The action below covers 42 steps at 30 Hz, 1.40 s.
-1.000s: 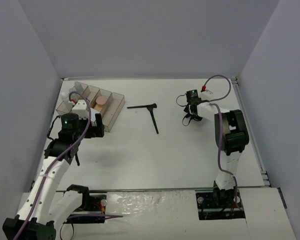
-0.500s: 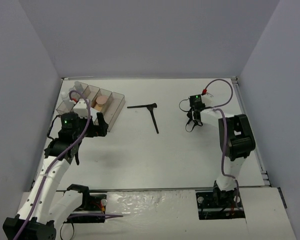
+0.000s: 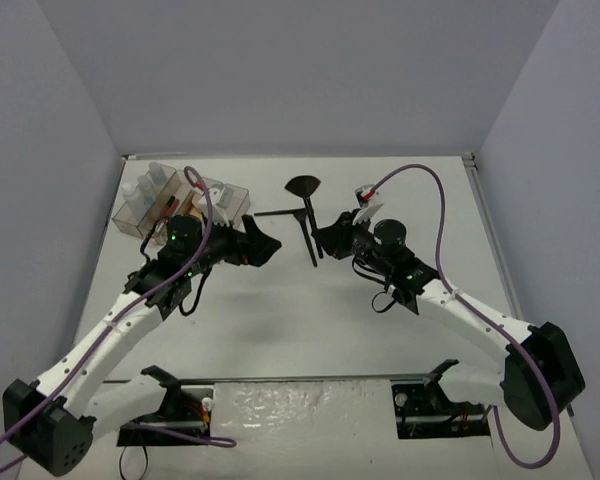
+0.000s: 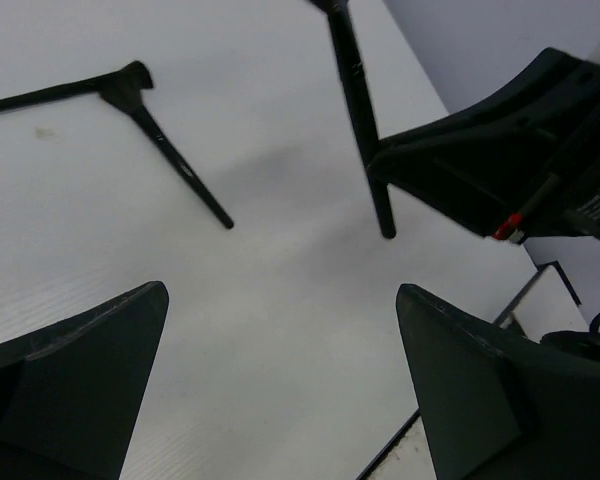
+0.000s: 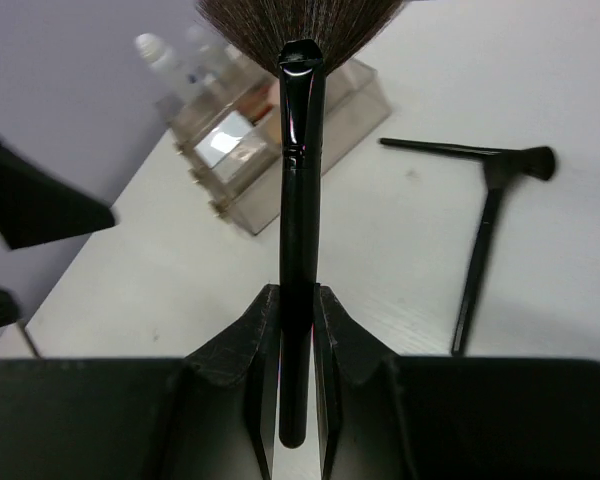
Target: Organize the makeup
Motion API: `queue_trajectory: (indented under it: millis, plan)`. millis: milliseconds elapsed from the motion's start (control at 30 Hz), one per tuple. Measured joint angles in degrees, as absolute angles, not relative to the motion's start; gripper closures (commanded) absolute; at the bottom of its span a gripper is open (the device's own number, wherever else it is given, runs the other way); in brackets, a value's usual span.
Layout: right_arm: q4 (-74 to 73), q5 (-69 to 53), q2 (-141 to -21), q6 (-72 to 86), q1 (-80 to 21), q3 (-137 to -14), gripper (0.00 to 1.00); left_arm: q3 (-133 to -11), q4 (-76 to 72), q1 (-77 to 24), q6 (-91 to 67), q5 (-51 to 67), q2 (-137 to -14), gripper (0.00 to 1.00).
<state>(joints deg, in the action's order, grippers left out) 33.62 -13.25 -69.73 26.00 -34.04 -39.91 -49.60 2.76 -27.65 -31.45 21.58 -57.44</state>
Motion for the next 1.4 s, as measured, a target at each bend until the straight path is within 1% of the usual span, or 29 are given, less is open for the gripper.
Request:
queue_trajectory:
  millis: [133,200,233,267,367,433,500,600,633,667,700,767,867,967,1000,1033,1100,1233,1400]
  plan:
    - [37.9,-16.6,-66.8,25.4,-38.6,-36.7,1.00,-51.6,-2.7,-32.1,-34.1,20.2,-61.0,0.05]
    - [40.5,-17.2,-66.0,25.7,-40.2,-34.7,1.00,-51.9,-5.3,-33.9,-35.4,18.1,-62.2,0.11]
    - [41.5,-17.4,-65.6,25.9,-40.8,-33.7,1.00,-52.1,-6.5,-34.7,-35.9,16.9,-62.8,0.12]
    - [42.7,-17.5,-65.1,26.4,-41.5,-32.6,1.00,-52.2,-7.5,-35.6,-36.4,15.6,-63.4,0.16]
    - [45.2,-17.4,-64.5,27.4,-42.6,-30.8,1.00,-52.2,-9.5,-38.2,-37.3,12.8,-64.8,0.21]
    - [46.6,-17.4,-64.5,28.0,-42.9,-30.4,1.00,-52.2,-10.4,-39.5,-37.8,11.1,-65.4,0.28]
    - [47.8,-17.3,-64.4,28.4,-43.1,-30.4,1.00,-52.2,-11.0,-40.2,-38.3,9.7,-65.9,0.38]
    - [49.4,-17.1,-64.1,28.7,-43.2,-30.4,0.99,-52.2,-11.7,-41.1,-39.1,7.8,-66.4,0.60]
    - [49.7,-16.9,-64.0,28.7,-43.2,-30.4,0.98,-52.2,-11.9,-41.3,-39.4,7.2,-66.5,0.80]
    - [50.0,-16.7,-63.8,28.7,-43.2,-30.4,0.97,-52.2,-12.0,-41.5,-39.4,6.6,-66.6,0.92]
    - [50.1,-16.6,-63.7,28.7,-43.2,-30.4,0.94,-52.2,-12.3,-41.7,-39.7,6.1,-66.6,0.99]
    - [50.2,-16.3,-63.5,28.6,-43.2,-30.3,0.85,-52.2,-13.2,-42.4,-40.5,5.9,-66.7,1.00]
    - [50.6,-16.0,-63.1,28.7,-43.2,-29.8,0.53,-52.3,-13.1,-42.8,-40.6,4.5,-66.7,1.00]
    - [50.7,-15.8,-63.1,28.5,-43.2,-29.7,0.25,-52.3,-12.9,-42.8,-40.4,3.5,-66.7,1.00]
    - [50.7,-15.7,-63.1,28.4,-43.2,-29.7,0.17,-52.3,-12.8,-42.8,-40.4,3.1,-66.7,1.00]
    - [50.2,-15.5,-63.1,28.0,-43.2,-29.7,0.11,-52.3,-12.3,-42.7,-39.9,2.7,-66.7,1.00]
    - [48.0,-14.9,-63.0,26.6,-43.2,-29.9,0.07,-52.6,-10.3,-42.5,-38.0,1.8,-66.7,1.00]
    - [41.3,-12.7,-62.2,24.0,-43.2,-30.5,0.06,-55.5,-3.6,-39.9,-32.6,0.0,-66.8,1.00]
    - [32.1,-9.1,-57.4,20.7,-43.2,-30.6,0.05,-61.8,4.7,-29.3,-22.3,-0.3,-69.2,1.00]
